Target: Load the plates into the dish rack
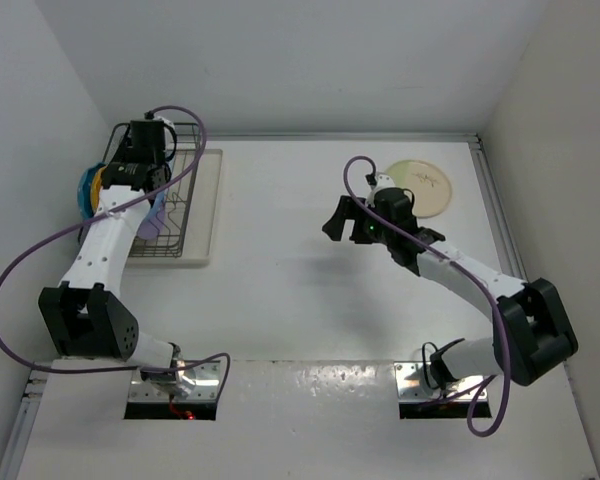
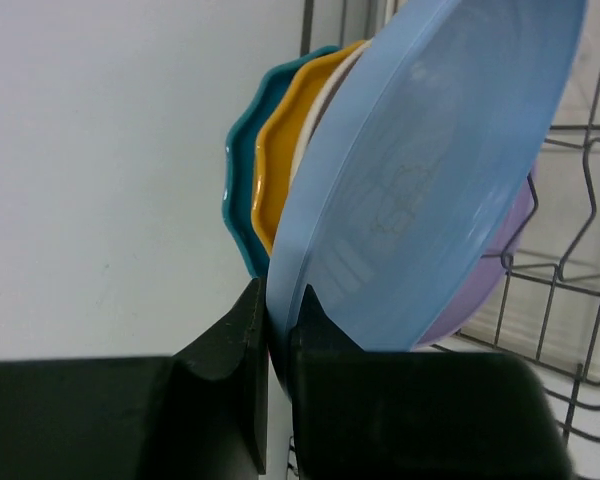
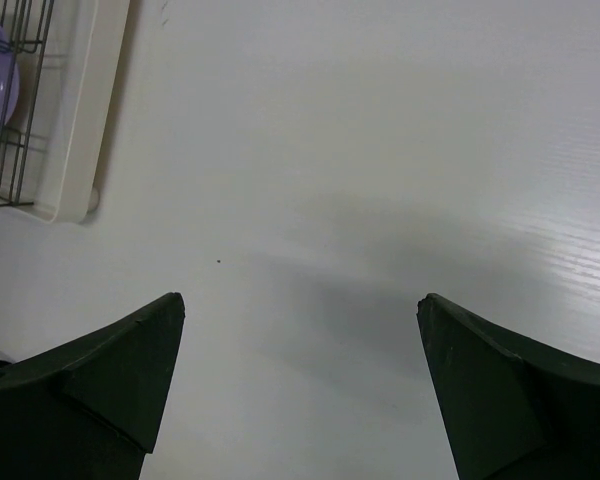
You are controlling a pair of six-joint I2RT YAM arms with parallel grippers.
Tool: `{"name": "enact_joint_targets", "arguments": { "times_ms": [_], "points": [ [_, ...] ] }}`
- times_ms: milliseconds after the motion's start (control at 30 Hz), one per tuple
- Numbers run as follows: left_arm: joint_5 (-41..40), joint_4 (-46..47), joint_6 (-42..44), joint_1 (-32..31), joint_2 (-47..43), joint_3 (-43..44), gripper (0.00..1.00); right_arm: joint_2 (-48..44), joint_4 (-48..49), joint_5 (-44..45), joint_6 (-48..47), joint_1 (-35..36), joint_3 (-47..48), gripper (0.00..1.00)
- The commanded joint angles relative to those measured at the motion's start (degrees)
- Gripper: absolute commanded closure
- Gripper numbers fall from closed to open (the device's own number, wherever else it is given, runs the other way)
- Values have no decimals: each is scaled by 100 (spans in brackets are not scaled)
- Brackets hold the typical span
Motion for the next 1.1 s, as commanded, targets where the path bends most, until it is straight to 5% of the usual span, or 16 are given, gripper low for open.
{"name": "enact_joint_targets", "arguments": {
  "times_ms": [0,533,1000,1067],
  "points": [
    [-800,1128,54,55,-123,-17,100,-319,111,54,-78,-99,-78,0],
    [-441,1181,-359,161,-131,-1098,100,-610,40,168,-78,-362,-342,0],
    [412,-181,-860,679,-131,-940,100,-592,23,291,-34,-371,-254,0],
    [491,-234,-913,679,-131,-940,89,-557,40,317,1,-380,-237,0]
  ]
}}
